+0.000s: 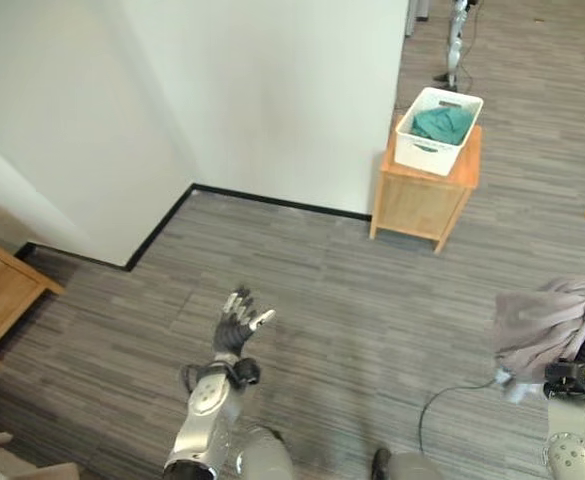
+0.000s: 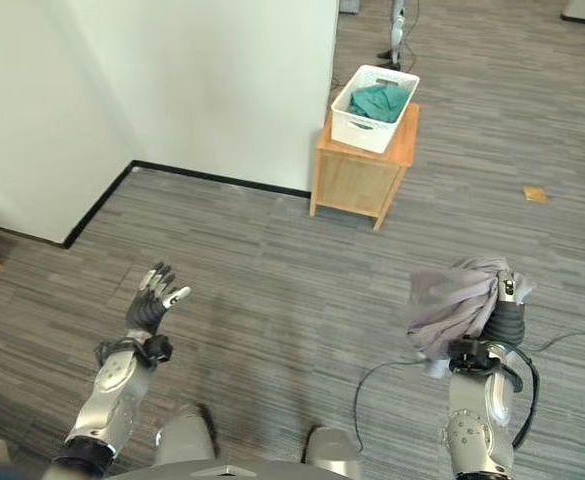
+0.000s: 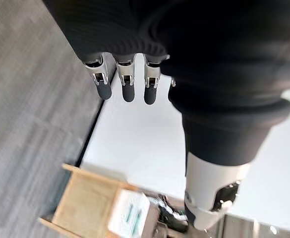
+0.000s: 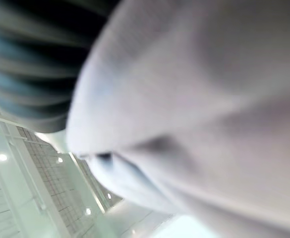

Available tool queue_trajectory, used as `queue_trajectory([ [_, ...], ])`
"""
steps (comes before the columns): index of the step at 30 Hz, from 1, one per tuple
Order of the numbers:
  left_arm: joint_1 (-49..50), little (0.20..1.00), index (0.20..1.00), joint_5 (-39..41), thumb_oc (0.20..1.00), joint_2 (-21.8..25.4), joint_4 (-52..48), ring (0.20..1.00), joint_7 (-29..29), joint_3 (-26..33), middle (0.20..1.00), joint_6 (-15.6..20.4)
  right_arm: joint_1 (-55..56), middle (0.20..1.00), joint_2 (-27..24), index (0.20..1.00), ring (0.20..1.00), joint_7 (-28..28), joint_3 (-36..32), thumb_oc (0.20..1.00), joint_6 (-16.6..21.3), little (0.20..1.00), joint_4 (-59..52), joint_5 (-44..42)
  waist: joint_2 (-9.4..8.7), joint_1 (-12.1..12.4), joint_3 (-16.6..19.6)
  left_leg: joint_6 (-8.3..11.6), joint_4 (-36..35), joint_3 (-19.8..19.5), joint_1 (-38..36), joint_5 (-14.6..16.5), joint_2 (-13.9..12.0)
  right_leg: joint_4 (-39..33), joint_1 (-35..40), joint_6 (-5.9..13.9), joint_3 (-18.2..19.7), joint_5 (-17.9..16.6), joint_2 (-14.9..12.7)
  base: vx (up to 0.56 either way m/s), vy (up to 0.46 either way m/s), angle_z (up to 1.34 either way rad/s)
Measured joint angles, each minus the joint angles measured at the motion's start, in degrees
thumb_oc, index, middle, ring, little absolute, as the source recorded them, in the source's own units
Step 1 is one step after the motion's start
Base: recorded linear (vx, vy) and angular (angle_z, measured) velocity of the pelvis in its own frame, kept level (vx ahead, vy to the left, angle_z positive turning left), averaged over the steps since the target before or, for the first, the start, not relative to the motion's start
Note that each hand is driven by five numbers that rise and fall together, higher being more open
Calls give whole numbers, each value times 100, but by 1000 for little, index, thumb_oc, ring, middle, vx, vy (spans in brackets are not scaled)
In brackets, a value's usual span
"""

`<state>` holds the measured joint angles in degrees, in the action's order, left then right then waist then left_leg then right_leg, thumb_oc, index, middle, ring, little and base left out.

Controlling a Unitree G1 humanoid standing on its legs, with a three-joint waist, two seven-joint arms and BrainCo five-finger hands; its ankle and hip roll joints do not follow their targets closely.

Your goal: Pick up bed clothes into laundry basket.

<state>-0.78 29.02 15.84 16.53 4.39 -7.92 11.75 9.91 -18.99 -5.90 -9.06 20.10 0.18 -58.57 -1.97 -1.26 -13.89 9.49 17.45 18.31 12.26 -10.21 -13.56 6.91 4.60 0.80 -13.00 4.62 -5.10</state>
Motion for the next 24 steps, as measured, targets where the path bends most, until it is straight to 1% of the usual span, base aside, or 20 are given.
queue_trajectory([
  [1,-85,1000,1000,-7,1000,4,36,1000,-18,-50,1000,-17,-112,200,4,200,200,14,135,200,-5,200,2,0,8,3,1,-17,-504,43,-80,15,208,-132,5,-5,-15,-86,41,34,-12,-1],
  [2,-171,1000,1000,-9,1000,8,133,1000,-24,-90,1000,-57,-193,200,3,200,200,32,317,200,-25,200,15,0,83,2,6,-42,-856,159,-273,-5,280,-202,71,7,-14,-118,143,54,26,-3],
  [3,-175,1000,1000,-10,1000,6,129,1000,-23,-95,1000,-65,-178,200,11,200,200,64,346,200,-30,200,17,3,91,-8,1,-149,-927,163,-378,7,273,-202,93,29,-15,-102,201,76,55,-2],
  [4,-227,1000,1000,-10,1000,36,127,1000,-17,-102,1000,-67,-185,200,91,200,200,99,332,200,-32,200,14,2,132,-22,-14,-331,-1057,124,-480,133,313,-241,141,67,-23,-78,202,108,84,3],
  [5,-275,1000,1000,-10,1000,47,131,1000,-16,-118,1000,-68,-188,200,163,200,200,114,332,200,-31,200,6,2,110,-28,-32,-422,-1240,126,-589,193,387,-270,168,110,-23,-59,191,97,91,10],
  [6,-416,1000,1000,-14,1000,52,137,1000,-16,-159,1000,-70,-193,200,276,200,200,124,326,200,-33,200,11,2,69,-43,-55,-614,-1446,153,-660,243,528,-280,155,184,-32,-43,99,107,116,10],
  [7,-465,1000,1000,-15,1000,67,137,1000,-16,-193,1000,-70,-193,200,321,200,200,126,326,200,-34,200,11,2,58,-44,-56,-643,-1539,153,-695,236,613,-281,149,239,-23,-36,38,118,132,8],
  [8,-516,1000,1000,-20,1000,63,130,1000,-17,-209,1000,-70,-189,200,343,200,200,130,335,200,-53,200,12,5,62,-49,-57,-677,-1637,222,-752,262,743,-296,156,370,19,-9,-87,96,100,-1],
  [10,-527,1000,1000,-36,1000,72,125,1000,-2,-180,1000,-68,-217,200,345,200,200,130,345,200,-74,200,11,10,97,-40,-45,-730,-1746,297,-784,307,896,-301,127,477,76,-17,-231,75,61,-6],
  [11,-528,1000,1000,-42,1000,84,113,1000,12,-170,1000,-65,-225,200,344,200,200,130,345,200,-75,200,10,11,116,-36,-38,-739,-1748,317,-753,323,951,-305,85,490,102,-16,-288,145,101,-4],
  [12,-531,1000,1000,-45,1000,134,123,1000,41,-163,1000,-67,-252,200,347,200,200,129,346,200,-105,200,14,11,122,-38,-42,-747,-1786,344,-739,344,1059,-358,61,551,107,-36,-381,113,82,-1],
  [16,-521,1000,1000,-46,1000,223,123,1000,108,-66,1000,-68,-455,200,365,200,200,124,363,200,-110,200,13,25,118,-10,-38,-790,-1884,476,-750,373,1189,-447,-3,652,234,-81,-499,109,65,-12],
  [17,-521,1000,1000,-46,1000,240,118,1000,125,-9,1000,-67,-547,200,364,200,200,115,364,200,-110,200,13,98,117,-26,-35,-828,-1904,510,-757,384,1251,-481,16,740,251,-171,-533,145,103,-10],
  [18,-518,1000,1000,-46,1000,242,117,1000,139,-8,1000,-67,-553,200,368,200,200,110,367,200,-110,200,14,195,113,-30,-33,-895,-1903,521,-776,429,1284,-460,29,784,243,-168,-586,238,176,-20],
  [19,-478,1000,1000,-46,1000,245,122,1000,164,2,1000,-68,-645,200,370,200,200,103,455,200,-110,200,25,234,124,-39,-40,-1104,-1918,646,-887,585,1320,83,-173,904,313,-9,-685,267,182,-28],
  [20,-484,1000,1000,-45,1000,239,135,1000,169,6,1000,-68,-701,200,366,200,200,102,526,200,-112,200,27,237,151,-49,-96,-1266,-1901,757,-984,732,1331,779,-469,1048,364,88,-741,165,124,-42],
  [21,-463,1000,1000,-47,1000,234,140,1000,174,11,1000,-67,-741,200,360,200,200,103,617,200,-111,200,31,240,209,-103,-159,-1302,-1942,812,-1109,748,1282,1803,-945,1120,397,105,-853,162,72,-38],
  [22,-442,1000,1000,-48,1000,240,146,1000,177,38,1000,-67,-775,200,359,200,200,105,713,200,-112,200,26,241,222,-147,-200,-1329,-1966,827,-1201,771,1308,2708,-1426,1146,456,-45,-946,88,-12,-22],
  [23,-442,1000,1000,-47,1000,278,180,1000,195,8,1000,-66,-772,200,372,200,200,111,803,200,-117,200,-9,246,241,-213,-216,-1338,-1980,867,-1282,770,1316,3462,-1890,1186,445,21,-1158,308,-104,-33],
  [24,-445,1000,1000,-46,1000,337,181,1000,214,39,1000,-24,-749,200,370,200,200,107,867,200,-117,200,-66,246,151,-264,-267,-1311,-2014,1048,-1362,882,1407,2830,-2380,1134,258,174,-1390,332,-209,-17],
])
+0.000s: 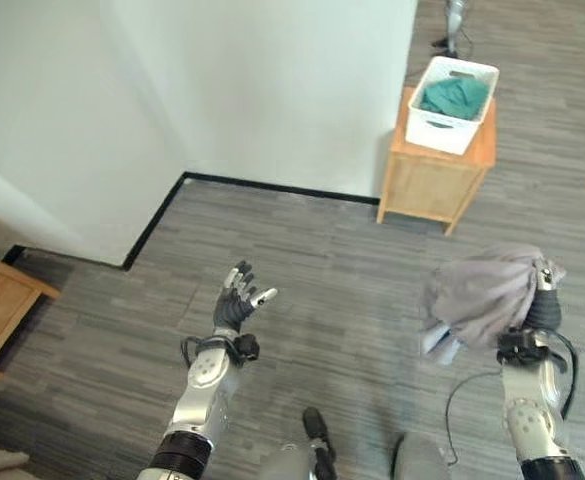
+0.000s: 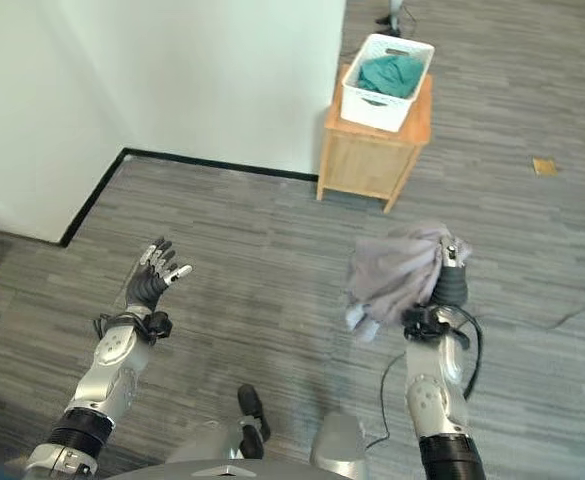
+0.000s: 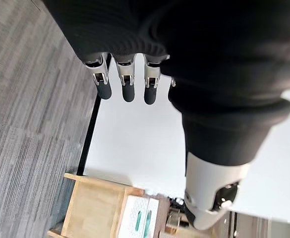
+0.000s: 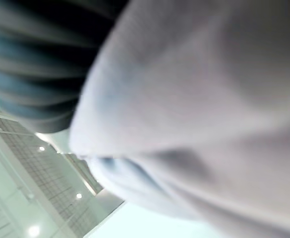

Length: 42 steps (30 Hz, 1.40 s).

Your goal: Pick up bed clothes into laundry basket.

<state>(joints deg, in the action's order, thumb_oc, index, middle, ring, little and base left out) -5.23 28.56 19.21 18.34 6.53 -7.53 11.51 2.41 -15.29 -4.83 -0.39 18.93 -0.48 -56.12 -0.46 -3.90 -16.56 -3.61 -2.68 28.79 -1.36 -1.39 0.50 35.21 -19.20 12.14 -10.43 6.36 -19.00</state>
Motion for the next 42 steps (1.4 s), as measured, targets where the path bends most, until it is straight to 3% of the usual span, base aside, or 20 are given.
queue_trajectory([
  [2,-32,1000,1000,-1,1000,35,11,1000,-5,33,1000,-9,23,200,-41,200,200,1,14,200,2,200,-84,0,-72,-65,-53,117,91,96,18,123,11,-880,-179,-115,-99,-138,-98,171,-147,-1],
  [3,-97,1000,1000,-4,1000,47,57,1000,1,-35,1000,-18,85,200,-57,200,200,-4,-63,200,-1,200,-85,-1,-50,-106,-68,297,125,99,46,246,13,-2088,-21,-153,-237,-286,-1,114,-164,30],
  [4,-138,1000,1000,-9,1000,52,54,1000,-10,-43,1000,-16,118,200,-43,200,200,-20,-135,200,-2,200,-61,-4,-54,-98,-118,95,285,101,17,181,-58,-2285,141,-157,-230,-390,6,322,-219,35],
  [7,-191,1000,1000,-17,1000,77,107,1000,52,-79,1000,-14,154,200,-54,200,200,-57,-180,200,-15,200,-82,3,-90,-87,-133,250,533,28,-65,380,-170,-2589,333,-175,-142,-630,-16,382,-359,16],
  [8,-393,1000,1000,-18,1000,54,274,1000,72,-94,1000,-4,26,200,-59,200,200,-104,-222,200,0,200,-105,14,82,-94,-216,342,607,-42,-80,444,-307,-2952,333,-101,-274,-822,-189,303,-307,22],
  [11,-376,1000,1000,-16,1000,83,266,1000,90,-78,1000,29,5,200,-48,200,200,-220,-79,200,-4,200,-64,22,-22,-229,-159,891,1035,-272,-339,666,-602,-2942,891,-91,-812,-920,-526,282,-365,21],
  [12,-315,1000,1000,-10,1000,-64,319,1000,124,-8,1000,52,-48,200,-146,200,200,-225,-58,200,-24,200,-26,25,156,-250,-164,1163,1153,-288,-482,658,-950,-2767,961,-327,-798,-1025,-247,459,-664,10],
  [14,-291,1000,1000,-8,1000,-231,335,1000,144,-119,1000,51,-152,200,-291,200,200,-240,-149,200,28,200,32,59,441,-274,-62,1289,1699,-374,-331,373,-1591,-2479,985,-585,-862,-718,253,384,-613,-11],
  [15,-407,1000,1000,61,1000,-397,435,1000,131,-149,1000,41,-336,200,-338,200,200,-235,-237,200,28,200,360,105,380,-277,-72,1269,2470,-726,-13,-144,-1919,-2280,1128,-791,-940,-431,495,245,-435,-13],
  [17,-388,1000,1000,50,1000,-540,253,1000,101,-175,1000,26,-296,200,-416,200,200,-273,-330,200,29,200,402,115,167,-161,-95,1225,3318,-1462,439,-1175,-2048,-2434,1463,-1022,-939,-128,686,233,-316,-15],
  [20,-556,1000,1000,53,1000,-614,272,1000,95,-231,1000,41,-292,200,-407,200,200,-360,-466,200,145,200,298,112,-111,-80,-91,1591,3292,-1481,989,-844,-1689,-3028,2162,-1252,-1095,-202,866,292,-186,1],
  [24,-620,1000,1000,53,1000,-562,394,1000,108,-350,1000,35,-429,200,-437,200,200,-398,-377,200,187,200,300,113,-36,95,13,1456,1595,-1250,1248,-804,-1323,-3257,2421,-1399,-1195,-229,1242,263,-63,-15],
  [26,-548,1000,1000,45,1000,-511,508,1000,129,-340,1000,35,-286,200,-520,200,200,-402,-200,200,194,200,320,124,85,129,149,1358,29,-1564,1121,-881,-633,-3885,3083,-1300,-1214,-76,1590,573,-183,-57],
  [30,-414,1000,1000,36,1000,-432,553,1000,176,-263,1000,31,-225,200,-683,200,200,-431,-184,200,148,200,337,254,199,255,182,1182,278,-990,940,-893,-425,-4021,3789,-1054,-762,276,1813,351,-51,-49],
  [31,-379,1000,1000,37,1000,-398,554,1000,195,-252,1000,31,-247,200,-723,200,200,-433,-206,200,149,200,334,338,292,254,245,395,246,-900,800,-897,-488,-3896,3859,-976,-648,444,1857,384,65,-39],
  [32,-383,1000,1000,38,1000,-297,557,1000,211,-213,1000,29,-281,200,-616,200,200,-446,-179,200,148,200,320,398,120,248,251,69,246,-763,684,-774,-333,-3699,3877,-877,-550,548,1700,350,44,-43],
  [34,-435,1000,1000,40,1000,-245,561,1000,243,-112,1000,12,-472,200,-585,200,200,-463,-37,200,123,200,323,441,36,207,208,-14,257,-661,455,-487,-198,-2416,3412,-691,-378,781,1370,278,30,-40],
  [37,-494,1000,1000,36,1000,-86,555,1000,271,-139,1000,16,-407,200,-424,200,200,-458,133,200,103,200,175,490,-119,217,217,-122,-60,-611,-231,-367,128,1048,1892,-220,-3,919,678,117,-6,-1],
  [39,-798,1000,1000,39,1000,46,499,1000,332,-121,1000,31,-545,200,-391,200,200,-458,54,200,106,200,67,632,-225,234,41,-142,13,-906,-282,-99,380,1587,917,-200,450,1002,545,152,-80,65],
  [42,-913,1000,1000,39,1000,97,454,1000,361,-127,1000,13,-623,200,-405,200,200,-504,-55,200,52,200,68,661,-26,180,-110,-246,193,-975,-300,-21,387,835,596,-277,453,994,247,78,-95,66],
])
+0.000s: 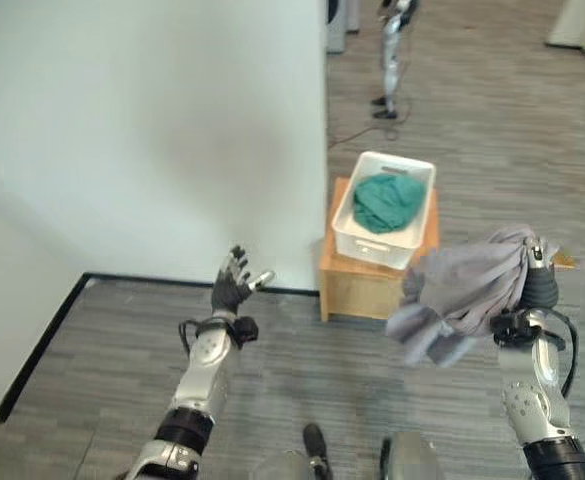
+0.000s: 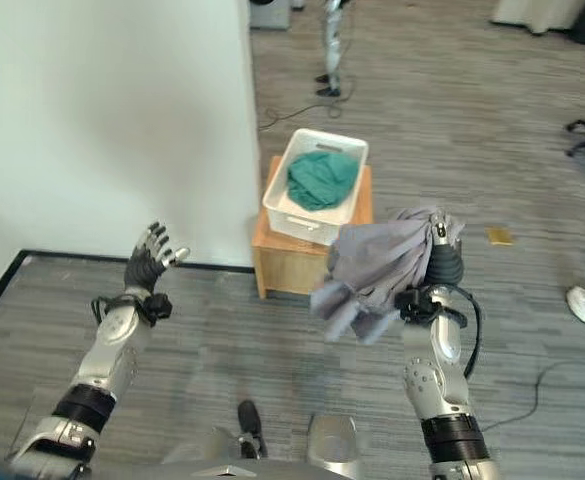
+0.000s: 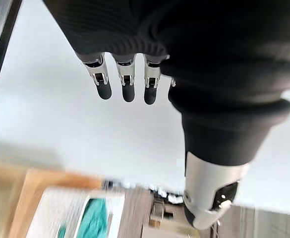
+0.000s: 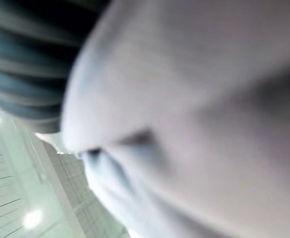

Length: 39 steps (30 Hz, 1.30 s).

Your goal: Pick up bed clothes into laundry basket.

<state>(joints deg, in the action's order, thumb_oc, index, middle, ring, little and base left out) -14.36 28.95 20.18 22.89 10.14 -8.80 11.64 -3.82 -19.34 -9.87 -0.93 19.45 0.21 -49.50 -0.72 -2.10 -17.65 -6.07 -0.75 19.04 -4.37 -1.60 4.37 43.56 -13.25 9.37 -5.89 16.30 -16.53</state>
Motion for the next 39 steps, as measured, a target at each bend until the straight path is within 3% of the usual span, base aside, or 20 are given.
queue_trajectory([
  [1,-8,1000,1000,2,1000,12,-45,1000,28,-2,1000,8,-6,200,-36,200,200,-8,-148,200,1,200,3,8,123,36,0,-97,188,38,98,223,2,-725,-35,-140,-166,-263,-400,1,-1,32],
  [3,25,1000,1000,4,1000,83,-68,1000,54,45,1000,16,-54,200,-14,200,200,-68,-180,200,-6,200,42,8,148,85,-14,-69,274,18,114,252,-28,-1283,7,-149,-118,-717,-600,220,-463,18],
  [4,81,1000,1000,4,1000,18,-67,1000,23,183,1000,14,-39,200,-69,200,200,-54,-210,200,-1,200,255,65,139,56,3,234,291,-220,114,365,-71,-1517,1,64,-87,-759,-619,243,-498,16],
  [5,45,1000,1000,22,1000,-21,-43,1000,89,113,1000,34,65,200,-174,200,200,-108,-400,200,-46,200,195,72,198,66,42,220,407,-220,230,359,-145,-2122,160,142,-67,-847,-565,209,-394,22],
  [6,59,1000,1000,20,1000,77,-46,1000,69,25,1000,24,58,200,-241,200,200,-238,-578,200,-36,200,203,59,173,39,48,252,379,-215,240,340,-150,-3078,326,157,26,-1350,-528,162,-326,17],
  [8,108,1000,1000,19,1000,33,-34,1000,68,46,1000,25,-78,200,-278,200,200,-267,-568,200,-4,200,272,60,75,-50,91,439,388,-204,185,389,-175,-3636,480,226,-73,-1839,-509,160,-359,-1],
  [9,174,1000,1000,15,1000,-120,-12,1000,41,-52,1000,21,-157,200,-424,200,200,-279,-537,200,-3,200,304,60,222,-144,108,682,371,-272,97,398,-409,-3829,749,250,-230,-2274,-296,163,-415,2],
  [12,236,1000,1000,17,1000,-448,-16,1000,-54,-71,1000,27,-208,200,-582,200,200,-286,-468,200,-8,200,290,59,373,-240,184,1043,613,-234,65,198,-1002,-3785,959,-75,-444,-1958,320,164,-455,5],
  [14,138,1000,1000,27,1000,-560,57,1000,-103,-106,1000,26,-269,200,-772,200,200,-287,-493,200,-11,200,299,64,232,-224,183,1217,1279,-246,428,-25,-1207,-3703,1031,-282,-558,-1824,387,171,-436,31],
  [15,91,1000,1000,107,1000,-673,128,1000,-168,-118,1000,23,-306,200,-1048,200,200,-288,-501,200,-9,200,300,68,115,-228,182,1393,1572,-322,550,-436,-1285,-3620,1115,-444,-661,-1642,405,139,-328,47],
  [17,109,1000,1000,234,1000,-635,160,1000,-199,-246,1000,-5,-531,200,-1372,200,200,-282,-520,200,-45,200,300,181,-63,-135,125,1420,2109,-92,729,-746,-1622,-3776,1444,-595,-877,-1563,498,149,-254,29],
  [20,-27,1000,1000,238,1000,-635,166,1000,-287,-483,1000,-51,-699,200,-1817,200,200,-275,-551,200,-45,200,306,219,-84,-109,232,1457,2084,303,835,-719,-1703,-4044,1631,-671,-1182,-1553,582,138,-80,32],
  [22,-194,1000,1000,240,1000,-676,327,1000,-315,-618,1000,-64,-777,200,-2034,200,200,-267,-507,200,-49,200,411,224,-70,-141,284,1529,1467,545,902,-654,-1646,-4415,1837,-664,-1230,-1548,735,49,-7,36],
  [23,-367,1000,1000,238,1000,-680,374,1000,-379,-783,1000,-96,-817,200,-2300,200,200,-266,-522,200,-125,200,544,225,-96,-101,275,1485,855,451,912,-700,-1527,-4458,1818,-758,-1231,-1749,825,18,2,23],
  [24,-313,1000,1000,237,1000,-645,370,1000,-387,-828,1000,-107,-917,200,-2390,200,200,-237,-421,200,-218,200,555,236,27,-72,337,1451,591,64,910,-728,-1542,-4428,1794,-899,-1245,-1729,979,49,28,15],
  [28,-260,1000,1000,239,1000,-608,370,1000,-444,-876,1000,-184,-1097,200,-3176,200,200,-218,-541,200,-278,200,595,287,46,-204,364,1424,225,270,537,-747,-1430,-4792,1976,-929,-1448,-1884,1135,58,57,8],
  [31,-122,1000,1000,239,1000,-624,366,1000,-507,-885,1000,-224,-1544,200,-3771,200,200,-228,-570,200,-268,200,958,462,218,-259,452,1338,51,231,137,-818,-1334,-4787,1946,-900,-1430,-1915,1212,46,81,2],
  [33,1,1000,1000,241,1000,-544,356,1000,-609,-883,1000,-237,-2484,200,-5009,200,200,-170,196,200,-455,200,1902,690,355,-245,490,1319,-247,238,-19,-691,-1221,-4787,1926,-765,-1416,-1927,1181,23,60,7],
  [36,239,1000,1000,243,1000,-344,234,1000,-637,-850,1000,-241,-3758,200,-5648,200,200,-107,956,200,-541,200,2521,908,208,-199,447,1193,-234,238,-15,-603,-1078,-4732,1871,-612,-1378,-1893,1026,-1,42,5],
  [39,351,1000,1000,249,1000,-143,216,1000,-738,-861,1000,-278,-6785,200,-6194,200,200,-37,3360,200,-833,200,3817,1445,225,26,440,989,-223,276,88,-292,-1056,-4736,1734,-473,-1297,-1925,1004,16,49,-10],
])
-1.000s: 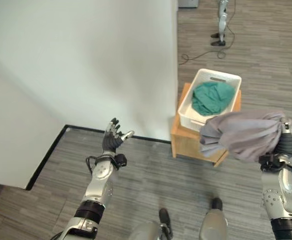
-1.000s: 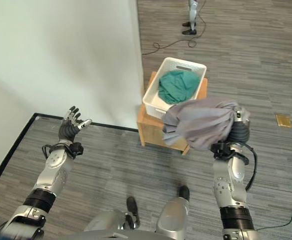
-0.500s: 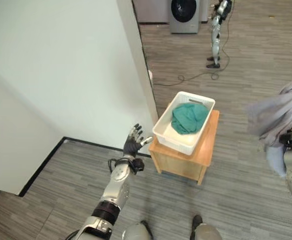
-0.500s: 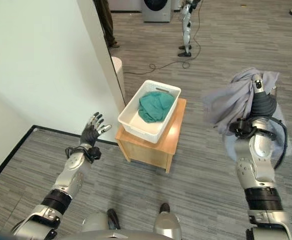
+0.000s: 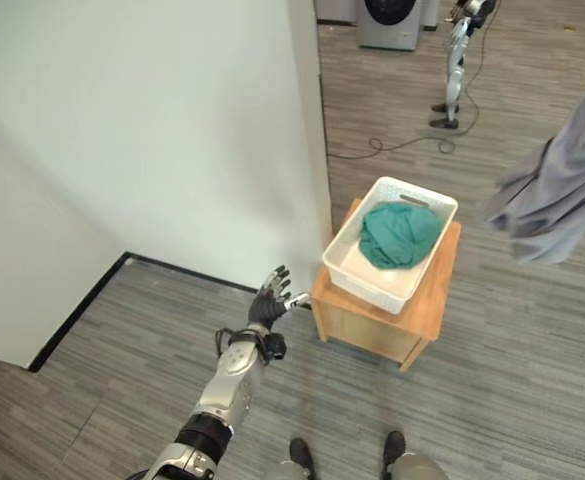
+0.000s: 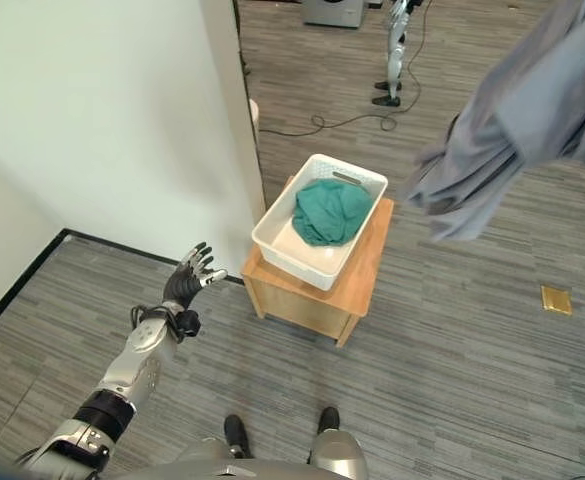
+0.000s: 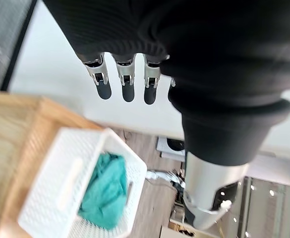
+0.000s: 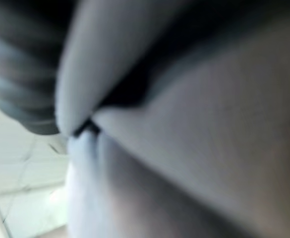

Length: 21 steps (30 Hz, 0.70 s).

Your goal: Pick up bed clothes into laundry basket.

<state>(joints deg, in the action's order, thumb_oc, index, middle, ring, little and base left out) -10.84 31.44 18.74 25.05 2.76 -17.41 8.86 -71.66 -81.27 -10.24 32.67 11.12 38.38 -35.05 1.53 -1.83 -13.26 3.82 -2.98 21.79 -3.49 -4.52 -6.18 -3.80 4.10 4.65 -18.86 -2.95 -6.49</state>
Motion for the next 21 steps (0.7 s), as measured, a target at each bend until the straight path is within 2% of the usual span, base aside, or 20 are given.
queue_trajectory([
  [1,18,1000,1000,0,1000,19,3,1000,-38,18,1000,-3,-610,200,-2,200,200,-42,531,200,-33,200,353,138,15,26,1,-85,-2,5,14,66,-1,11,-21,4,-14,-2,6,17,44,-1],
  [2,45,1000,1000,0,1000,25,33,1000,-69,34,1000,-14,-1818,200,-5,200,200,-58,1650,200,-164,200,784,316,16,53,1,-132,-3,50,74,97,29,70,-126,24,-9,-6,-36,10,30,5],
  [3,103,1000,1000,0,1000,34,66,1000,-89,34,1000,-2,-2305,200,134,200,200,-32,1963,200,-167,200,1011,428,-2,75,10,-165,-14,48,92,118,64,103,-157,32,-14,-7,-79,18,31,0],
  [4,148,1000,1000,0,1000,45,111,1000,-107,16,1000,-32,-3063,200,368,200,200,-38,2809,200,-202,200,1430,571,18,32,21,-171,-20,65,114,122,105,99,-178,63,-1,-30,-115,0,0,0],
  [5,148,1000,1000,0,1000,24,93,1000,-114,-24,1000,-43,-3632,200,396,200,200,13,3424,200,-277,200,1694,641,20,47,20,-174,-17,62,145,119,146,84,-198,96,-6,-50,-154,0,4,5],
  [7,234,1000,1000,0,1000,22,113,1000,-176,-23,1000,-27,-4092,200,607,200,200,108,3714,200,-344,200,2191,893,-28,137,17,-197,-44,47,148,126,190,93,-210,99,-8,-81,-202,5,-1,3],
  [8,282,1000,1000,0,1000,35,114,1000,-194,-16,1000,-35,-4477,200,842,200,200,162,4254,200,-428,200,2742,1057,-41,141,25,-198,-49,22,163,126,213,78,-213,116,-19,-90,-219,19,-10,6],
  [12,472,1000,1000,0,1000,72,89,1000,-304,-23,1000,-69,-4503,200,932,200,200,345,4150,200,-761,200,3444,1569,-96,326,65,-229,-84,-51,244,104,269,65,-269,139,-85,-114,-262,15,-2,9],
  [21,838,1000,1000,-1,1000,180,41,1000,-332,-23,1000,-70,-3863,200,1360,200,200,431,3898,200,-986,200,3694,2261,-62,406,156,-265,-88,-105,467,76,287,-188,-348,138,-143,-255,-230,-1,1,1],
])
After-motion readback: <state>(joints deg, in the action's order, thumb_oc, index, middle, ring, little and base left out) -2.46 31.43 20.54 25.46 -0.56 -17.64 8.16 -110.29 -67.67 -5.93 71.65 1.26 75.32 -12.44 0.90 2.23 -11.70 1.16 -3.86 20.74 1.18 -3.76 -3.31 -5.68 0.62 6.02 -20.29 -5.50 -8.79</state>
